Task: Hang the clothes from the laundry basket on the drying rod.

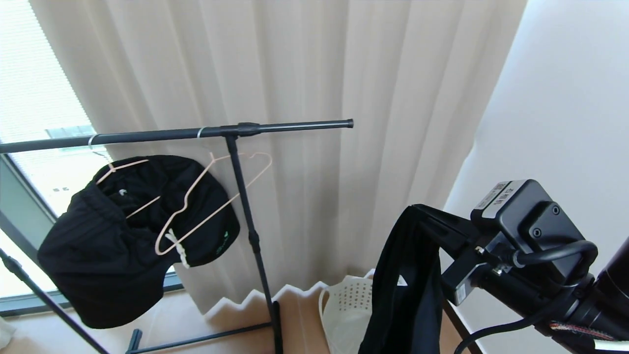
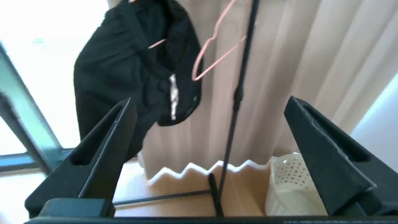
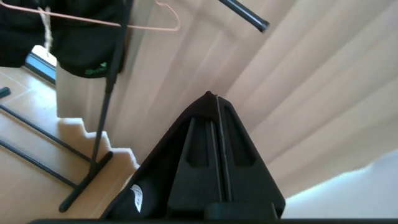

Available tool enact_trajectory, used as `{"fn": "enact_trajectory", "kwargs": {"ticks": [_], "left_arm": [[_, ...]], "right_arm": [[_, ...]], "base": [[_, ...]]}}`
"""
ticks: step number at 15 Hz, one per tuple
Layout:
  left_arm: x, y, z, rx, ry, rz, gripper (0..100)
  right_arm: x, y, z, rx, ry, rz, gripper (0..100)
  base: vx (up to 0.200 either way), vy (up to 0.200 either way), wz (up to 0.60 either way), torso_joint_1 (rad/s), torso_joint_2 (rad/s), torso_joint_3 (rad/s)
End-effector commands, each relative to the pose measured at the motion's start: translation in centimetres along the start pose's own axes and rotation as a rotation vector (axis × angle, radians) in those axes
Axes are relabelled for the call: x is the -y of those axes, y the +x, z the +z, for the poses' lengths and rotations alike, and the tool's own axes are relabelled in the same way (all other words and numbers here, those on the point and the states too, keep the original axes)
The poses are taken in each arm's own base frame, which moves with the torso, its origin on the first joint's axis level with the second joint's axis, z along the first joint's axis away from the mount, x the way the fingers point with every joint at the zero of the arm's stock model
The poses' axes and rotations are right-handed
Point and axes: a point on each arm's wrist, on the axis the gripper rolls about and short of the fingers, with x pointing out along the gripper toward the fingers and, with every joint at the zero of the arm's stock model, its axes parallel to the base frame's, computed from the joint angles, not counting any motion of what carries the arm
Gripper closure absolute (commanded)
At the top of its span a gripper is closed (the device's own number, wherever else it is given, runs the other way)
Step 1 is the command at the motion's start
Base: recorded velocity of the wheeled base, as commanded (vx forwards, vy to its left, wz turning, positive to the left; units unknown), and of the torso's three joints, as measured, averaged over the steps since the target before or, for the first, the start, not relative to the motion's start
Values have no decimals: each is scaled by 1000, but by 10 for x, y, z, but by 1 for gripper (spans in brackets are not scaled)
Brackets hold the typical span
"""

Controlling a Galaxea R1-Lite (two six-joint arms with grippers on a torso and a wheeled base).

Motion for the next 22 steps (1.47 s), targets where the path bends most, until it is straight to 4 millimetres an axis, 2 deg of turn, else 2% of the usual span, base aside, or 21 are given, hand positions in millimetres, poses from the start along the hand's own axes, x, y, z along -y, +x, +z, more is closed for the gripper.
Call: {"fn": "enact_trajectory", "kwargs": {"ticks": [1,7,22], "left_arm": [[0,0,0,-1,1,1,0],[0,0,0,-1,-1,1,0],[0,0,0,-2,-2,-1,0]], "right_arm": [[-1,0,-1,-5,-3,3,100],[-1,1,-2,-9,-5,5,100],[-6,6,-7,-33,-14,16,100]], "base": [[0,0,0,0,0,0],[-167,167,0,0,2,0],[0,200,0,0,2,3]]}}
